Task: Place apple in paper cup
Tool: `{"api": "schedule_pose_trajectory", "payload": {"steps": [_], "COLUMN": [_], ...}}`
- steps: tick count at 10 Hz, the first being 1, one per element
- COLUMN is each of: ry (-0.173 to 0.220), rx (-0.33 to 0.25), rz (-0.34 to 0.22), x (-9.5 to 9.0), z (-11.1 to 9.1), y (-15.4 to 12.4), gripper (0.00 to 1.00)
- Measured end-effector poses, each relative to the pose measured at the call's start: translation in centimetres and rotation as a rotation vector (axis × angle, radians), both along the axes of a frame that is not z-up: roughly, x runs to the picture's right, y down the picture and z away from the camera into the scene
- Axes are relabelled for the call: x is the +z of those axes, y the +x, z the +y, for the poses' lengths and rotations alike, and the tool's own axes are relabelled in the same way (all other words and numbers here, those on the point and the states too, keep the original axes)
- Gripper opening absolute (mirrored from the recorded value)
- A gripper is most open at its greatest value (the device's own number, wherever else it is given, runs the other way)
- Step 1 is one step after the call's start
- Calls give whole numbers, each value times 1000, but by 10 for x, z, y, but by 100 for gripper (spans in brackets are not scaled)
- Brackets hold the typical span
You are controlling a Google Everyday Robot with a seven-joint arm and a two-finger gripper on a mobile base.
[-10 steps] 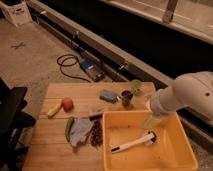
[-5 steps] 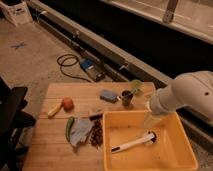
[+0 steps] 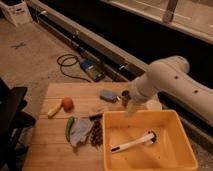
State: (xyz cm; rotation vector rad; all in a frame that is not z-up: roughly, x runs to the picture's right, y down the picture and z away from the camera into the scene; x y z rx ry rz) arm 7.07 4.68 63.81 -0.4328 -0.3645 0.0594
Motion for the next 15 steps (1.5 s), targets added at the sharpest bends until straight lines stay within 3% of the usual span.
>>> {"api": "schedule_pose_trajectory", "payload": {"steps": [3, 5, 11, 13, 15], "ry": [11, 30, 14, -3, -24], "rx": [-80, -78, -84, -74, -68], "rz": [-66, -92, -81, -106, -147], "x": [16, 25, 33, 58, 89], "z": [-14, -20, -20, -21, -22], "y": [-74, -112, -115, -126, -153], "gripper": [80, 80, 80, 80, 80]}}
